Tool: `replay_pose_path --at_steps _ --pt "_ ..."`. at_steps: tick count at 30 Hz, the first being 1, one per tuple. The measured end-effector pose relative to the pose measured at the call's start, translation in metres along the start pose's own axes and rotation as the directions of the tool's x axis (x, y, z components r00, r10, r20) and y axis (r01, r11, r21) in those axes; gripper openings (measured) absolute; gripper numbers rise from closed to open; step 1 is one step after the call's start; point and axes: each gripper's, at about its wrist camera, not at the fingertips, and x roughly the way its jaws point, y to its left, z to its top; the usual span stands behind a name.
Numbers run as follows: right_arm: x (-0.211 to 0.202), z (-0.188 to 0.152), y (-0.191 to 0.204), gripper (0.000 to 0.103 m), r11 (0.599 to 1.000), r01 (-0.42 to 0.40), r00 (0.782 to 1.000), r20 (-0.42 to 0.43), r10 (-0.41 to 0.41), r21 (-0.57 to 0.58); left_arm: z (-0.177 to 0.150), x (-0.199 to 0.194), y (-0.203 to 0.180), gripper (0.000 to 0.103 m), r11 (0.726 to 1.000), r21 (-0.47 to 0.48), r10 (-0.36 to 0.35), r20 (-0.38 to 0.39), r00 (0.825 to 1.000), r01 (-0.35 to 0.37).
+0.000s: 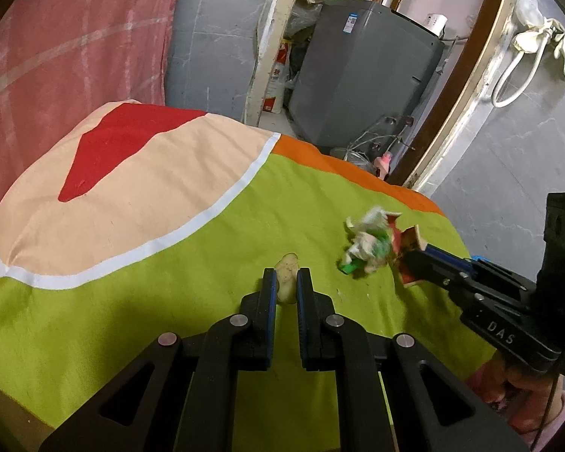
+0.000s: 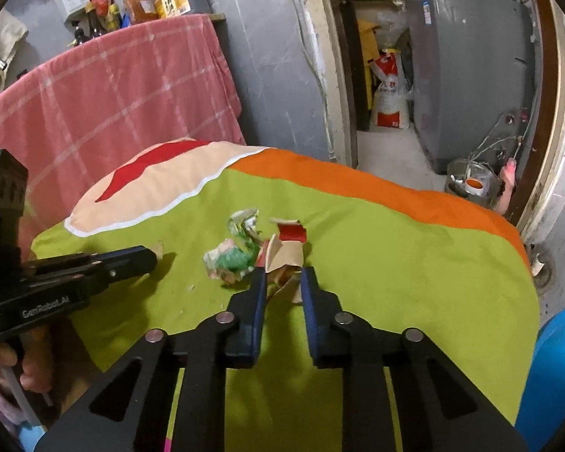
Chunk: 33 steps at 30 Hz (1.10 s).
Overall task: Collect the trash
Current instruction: 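Grasp the small tan scrap with the left tool while the right tool gathers the green-red wrappers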
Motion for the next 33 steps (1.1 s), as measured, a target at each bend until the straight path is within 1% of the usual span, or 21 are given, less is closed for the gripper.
replay_pose_path --at_steps 2,8,11,14,15,16,17,18,23,24,25,26,27,30,33 --pt "-0.004 -0.003 0.001 0.003 1.000 0.020 1.000 0.002 -0.020 -0.010 -0.002 -0.001 -0.001 0.008 1.000 0.003 -0.003 0.003 1.000 0.003" --pt "-0.012 -0.007 -0.002 0.004 0.999 0.039 0.999 0.018 -0.039 0.002 -0.007 -0.002 -0.004 0.008 1.000 0.009 0.001 0.008 1.000 -0.001" --pt "-0.014 -0.007 0.003 0.004 0.998 0.052 0.998 0.026 -0.051 -0.020 -0.007 -0.001 -0.003 0.008 1.000 0.006 0.006 0.004 1.000 -0.006" --pt "-0.014 -0.004 0.006 0.007 0.997 0.061 0.998 0.027 -0.060 -0.037 -0.005 0.000 0.000 0.008 1.000 -0.001 0.007 0.008 1.000 -0.007" --pt "-0.012 -0.003 0.007 0.012 0.997 0.066 0.998 0.022 -0.065 -0.041 -0.005 0.000 0.001 0.008 1.000 -0.003 0.007 0.009 1.000 -0.007" --pt "-0.010 -0.002 0.008 0.023 0.996 0.072 0.997 0.017 -0.071 -0.046 -0.005 0.000 0.001 0.008 1.000 -0.004 0.007 0.010 1.000 -0.007" --pt "-0.008 -0.002 0.008 0.028 0.996 0.070 0.998 0.009 -0.070 -0.049 -0.004 0.000 0.002 0.008 1.000 -0.007 0.007 0.011 1.000 -0.007" --pt "-0.005 -0.001 0.009 0.029 0.996 0.068 0.998 -0.002 -0.068 -0.052 -0.005 0.000 0.002 0.008 1.000 -0.008 0.007 0.012 1.000 -0.007" --pt "0.010 0.000 0.009 0.029 0.995 0.077 0.996 -0.049 -0.079 -0.056 -0.006 -0.001 0.004 0.008 1.000 -0.008 0.003 0.017 1.000 -0.003" --pt "0.012 0.000 0.008 0.029 0.996 0.073 0.996 -0.054 -0.076 -0.052 -0.007 -0.001 0.004 0.008 1.000 -0.007 0.003 0.018 1.000 -0.003" --pt "0.015 0.000 0.006 0.026 0.997 0.069 0.995 -0.065 -0.072 -0.047 -0.007 -0.001 0.004 0.008 1.000 -0.007 0.003 0.020 1.000 -0.003" --pt "0.016 0.000 0.006 0.021 0.997 0.070 0.995 -0.073 -0.073 -0.045 -0.007 -0.002 0.004 0.008 1.000 -0.006 0.002 0.022 1.000 -0.002" --pt "0.017 -0.001 0.006 0.012 0.997 0.065 0.994 -0.079 -0.069 -0.046 -0.007 -0.003 0.004 0.008 1.000 -0.006 0.002 0.023 1.000 -0.001" --pt "0.014 -0.003 0.006 0.007 0.997 0.059 0.995 -0.076 -0.063 -0.043 -0.009 -0.005 0.003 0.008 1.000 -0.003 0.003 0.031 1.000 -0.003" --pt "0.008 -0.006 0.004 0.005 0.997 0.063 0.996 -0.064 -0.065 -0.031 -0.011 -0.009 0.003 0.008 1.000 -0.003 0.001 0.042 0.999 -0.001"
